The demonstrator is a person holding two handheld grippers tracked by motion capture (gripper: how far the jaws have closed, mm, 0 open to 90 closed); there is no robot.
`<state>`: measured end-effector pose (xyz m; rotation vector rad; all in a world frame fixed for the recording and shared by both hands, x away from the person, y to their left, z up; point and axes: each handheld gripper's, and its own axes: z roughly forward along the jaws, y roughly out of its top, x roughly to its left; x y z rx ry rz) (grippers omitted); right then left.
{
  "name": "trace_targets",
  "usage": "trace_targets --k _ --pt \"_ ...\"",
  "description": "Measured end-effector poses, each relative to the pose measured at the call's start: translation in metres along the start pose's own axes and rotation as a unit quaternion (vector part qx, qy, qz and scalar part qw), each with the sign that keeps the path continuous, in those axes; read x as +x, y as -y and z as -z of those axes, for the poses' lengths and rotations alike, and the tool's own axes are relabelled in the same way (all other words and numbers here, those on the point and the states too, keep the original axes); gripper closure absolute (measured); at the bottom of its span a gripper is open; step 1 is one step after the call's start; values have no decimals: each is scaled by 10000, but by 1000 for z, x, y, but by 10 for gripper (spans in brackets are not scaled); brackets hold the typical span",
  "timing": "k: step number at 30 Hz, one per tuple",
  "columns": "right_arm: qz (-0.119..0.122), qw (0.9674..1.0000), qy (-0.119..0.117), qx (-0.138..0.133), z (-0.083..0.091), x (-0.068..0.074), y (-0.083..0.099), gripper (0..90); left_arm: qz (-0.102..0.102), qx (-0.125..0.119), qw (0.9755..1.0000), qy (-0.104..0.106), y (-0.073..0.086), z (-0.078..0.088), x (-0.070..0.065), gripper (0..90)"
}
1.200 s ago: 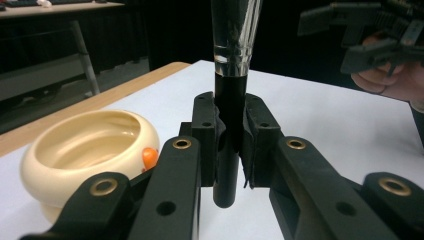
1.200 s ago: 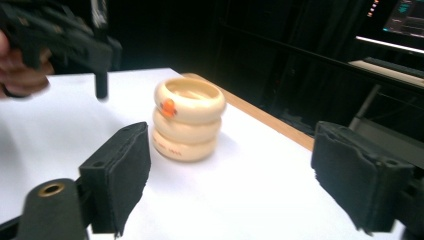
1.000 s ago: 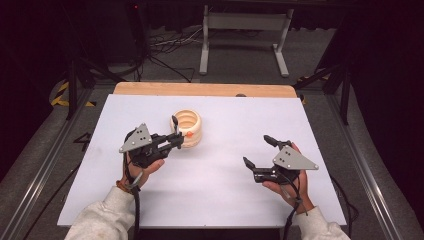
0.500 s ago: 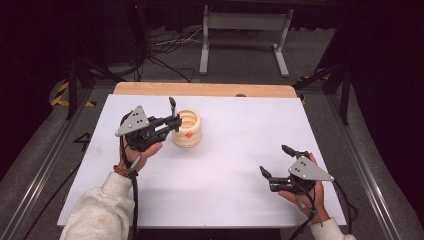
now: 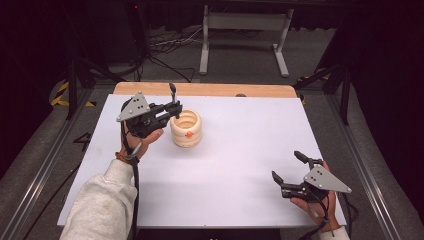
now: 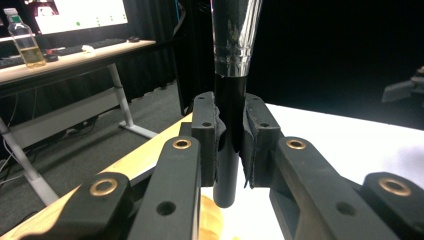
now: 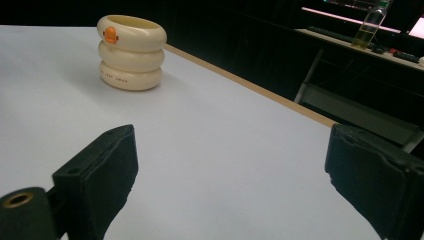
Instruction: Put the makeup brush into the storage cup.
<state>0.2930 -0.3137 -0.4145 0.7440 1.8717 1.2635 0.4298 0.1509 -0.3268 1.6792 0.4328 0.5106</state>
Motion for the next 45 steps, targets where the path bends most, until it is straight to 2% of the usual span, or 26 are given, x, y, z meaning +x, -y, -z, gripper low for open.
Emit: trace_targets --k 7,15,20,22,26,33,36,45 --pt "22 9999 58 86 5 4 8 77 38 25 10000 -86 1 -11 9 792" --pt "-76 9999 73 124 8 1 14 78 195 111 9997 -116 15 -27 21 792" --pt "-15 9998 94 152 7 2 15 80 339 89 9992 -169 27 -36 27 792" --pt "6 9998 87 167 7 2 15 80 391 52 9991 -149 30 -38 27 792" --pt "20 9998 69 183 6 2 15 81 399 177 9989 -155 39 -44 28 792" --pt "29 9998 24 216 4 4 16 81 663 278 9973 -163 61 -50 32 792" --pt "46 9998 26 213 4 5 16 82 650 408 9969 -174 68 -52 31 792" --pt "76 9996 -10 261 3 6 17 86 754 490 9958 -139 83 -56 28 791"
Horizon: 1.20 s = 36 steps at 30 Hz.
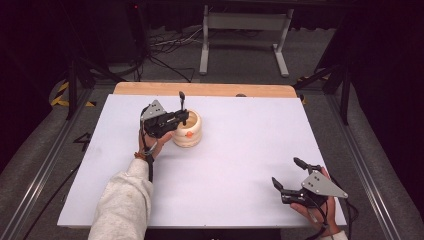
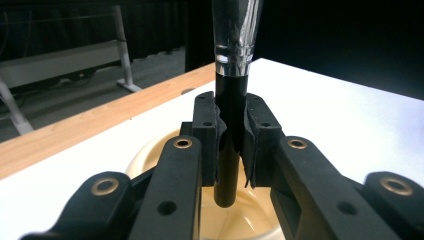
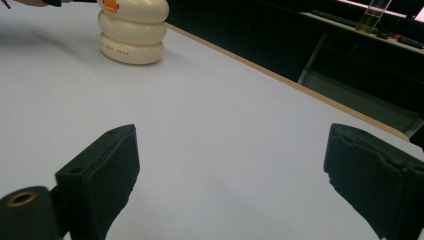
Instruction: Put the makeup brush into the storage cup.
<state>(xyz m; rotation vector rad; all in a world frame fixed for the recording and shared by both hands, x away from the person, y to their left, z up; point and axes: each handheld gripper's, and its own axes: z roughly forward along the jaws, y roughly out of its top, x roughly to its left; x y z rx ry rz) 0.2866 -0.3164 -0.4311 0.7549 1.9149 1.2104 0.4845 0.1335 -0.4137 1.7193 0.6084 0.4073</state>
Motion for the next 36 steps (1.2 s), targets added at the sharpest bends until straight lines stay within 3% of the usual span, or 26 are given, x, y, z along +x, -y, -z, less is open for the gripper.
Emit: trace_targets --k 6,31,34,36 --pt "24 10000 -27 3 0 1 0 86 54 74 10000 5 7 -2 -1 791" --pt "44 10000 -60 45 -1 2 0 88 10 113 9999 -19 7 -2 -2 786" --pt "49 10000 -67 44 -1 2 0 88 3 99 9999 -38 7 -1 -2 715" --pt "45 10000 -66 45 -2 2 0 88 -115 201 9997 -68 6 -1 -4 715"
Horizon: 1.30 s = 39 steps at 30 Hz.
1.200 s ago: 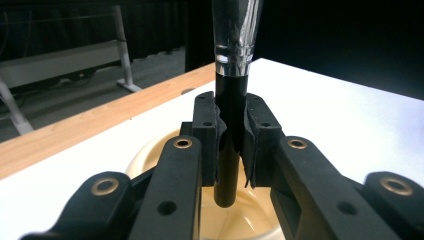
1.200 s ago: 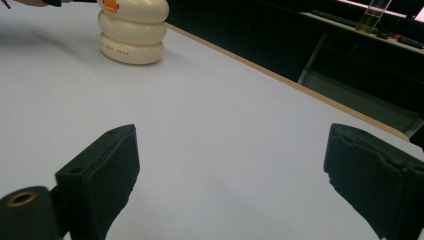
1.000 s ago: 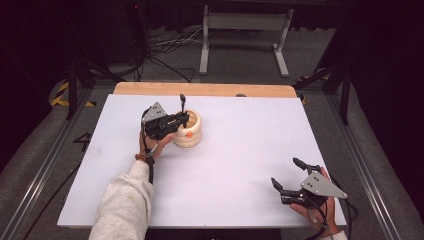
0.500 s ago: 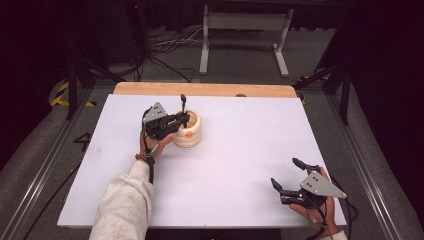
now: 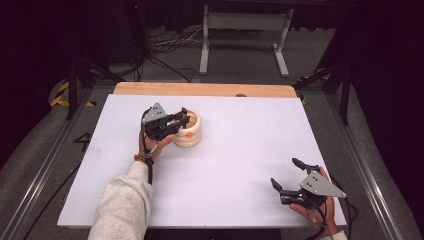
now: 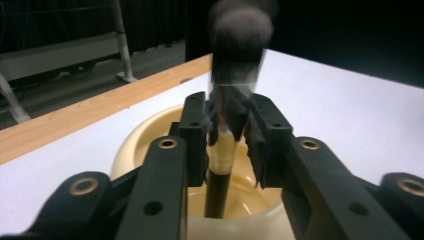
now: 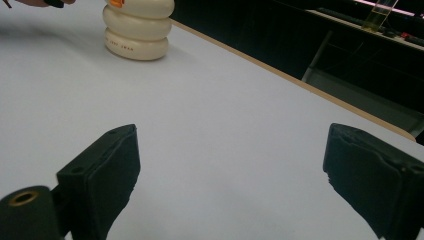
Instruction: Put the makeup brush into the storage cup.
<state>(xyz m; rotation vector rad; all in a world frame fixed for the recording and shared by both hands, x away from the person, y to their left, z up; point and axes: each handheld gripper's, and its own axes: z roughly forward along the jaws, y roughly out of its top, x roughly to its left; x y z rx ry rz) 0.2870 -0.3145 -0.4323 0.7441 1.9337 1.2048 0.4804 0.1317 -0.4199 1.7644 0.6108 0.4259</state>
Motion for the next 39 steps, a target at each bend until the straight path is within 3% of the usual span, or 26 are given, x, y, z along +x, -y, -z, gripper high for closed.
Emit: trace_targets --k 2,8,20,27,39 --pt "2 10000 -4 -1 0 0 0 87 -33 -13 10000 -2 -1 2 -1 699" --pt "20 10000 -10 -1 0 1 -1 88 -77 -54 9999 -93 -6 11 -2 535" --pt "34 10000 -34 31 -1 2 -1 88 -182 -202 9975 -658 -14 35 -2 199" --pt "10 10000 -39 17 -1 2 -1 88 -381 -156 9956 -848 -19 46 -5 110" --pt "7 10000 -48 4 0 2 -2 88 -618 -382 9940 -814 -25 71 -11 44"
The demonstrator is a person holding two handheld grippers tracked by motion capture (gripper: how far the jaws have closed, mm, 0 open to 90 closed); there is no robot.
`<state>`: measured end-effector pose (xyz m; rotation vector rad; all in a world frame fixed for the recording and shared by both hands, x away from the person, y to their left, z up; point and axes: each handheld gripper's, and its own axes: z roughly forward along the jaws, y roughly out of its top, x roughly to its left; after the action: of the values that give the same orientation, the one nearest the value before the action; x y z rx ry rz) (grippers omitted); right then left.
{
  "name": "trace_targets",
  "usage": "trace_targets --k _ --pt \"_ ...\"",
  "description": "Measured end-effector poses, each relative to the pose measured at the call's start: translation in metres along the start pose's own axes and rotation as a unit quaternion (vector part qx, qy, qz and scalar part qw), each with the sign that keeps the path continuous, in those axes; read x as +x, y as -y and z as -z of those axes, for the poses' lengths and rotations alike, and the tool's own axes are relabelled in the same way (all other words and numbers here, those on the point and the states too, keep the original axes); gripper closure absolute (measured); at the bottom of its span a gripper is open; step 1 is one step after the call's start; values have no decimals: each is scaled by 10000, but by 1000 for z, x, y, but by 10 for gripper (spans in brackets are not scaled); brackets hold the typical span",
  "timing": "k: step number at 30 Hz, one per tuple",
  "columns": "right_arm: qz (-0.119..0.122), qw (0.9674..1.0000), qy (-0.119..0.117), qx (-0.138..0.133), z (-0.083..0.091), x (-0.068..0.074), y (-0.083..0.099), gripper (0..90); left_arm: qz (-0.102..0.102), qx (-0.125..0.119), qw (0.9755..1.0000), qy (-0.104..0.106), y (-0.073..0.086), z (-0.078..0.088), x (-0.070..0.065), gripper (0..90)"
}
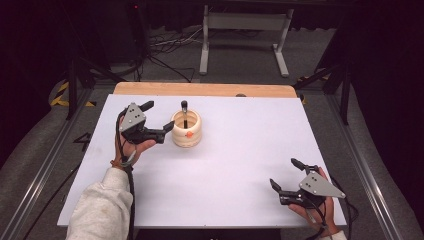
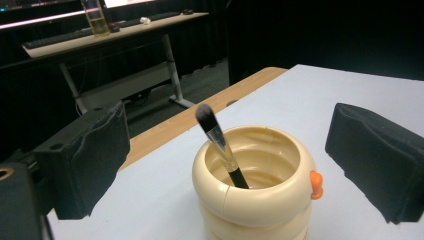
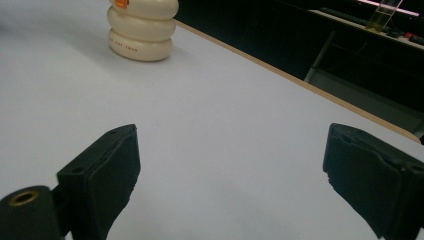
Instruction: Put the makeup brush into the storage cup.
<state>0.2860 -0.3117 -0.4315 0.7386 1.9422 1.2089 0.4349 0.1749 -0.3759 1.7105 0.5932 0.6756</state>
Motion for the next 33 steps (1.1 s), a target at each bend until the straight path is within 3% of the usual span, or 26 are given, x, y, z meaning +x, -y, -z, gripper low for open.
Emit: trace_targets --k 16,26,33 --pt "-3 10000 -3 3 0 0 0 89 -379 69 9988 289 -10 18 -15 23" --pt "12 10000 24 -22 2 0 -1 89 -601 71 9979 243 -11 34 -28 28" --pt "16 10000 28 -25 2 0 -2 89 -642 72 9977 181 -5 47 -32 29"
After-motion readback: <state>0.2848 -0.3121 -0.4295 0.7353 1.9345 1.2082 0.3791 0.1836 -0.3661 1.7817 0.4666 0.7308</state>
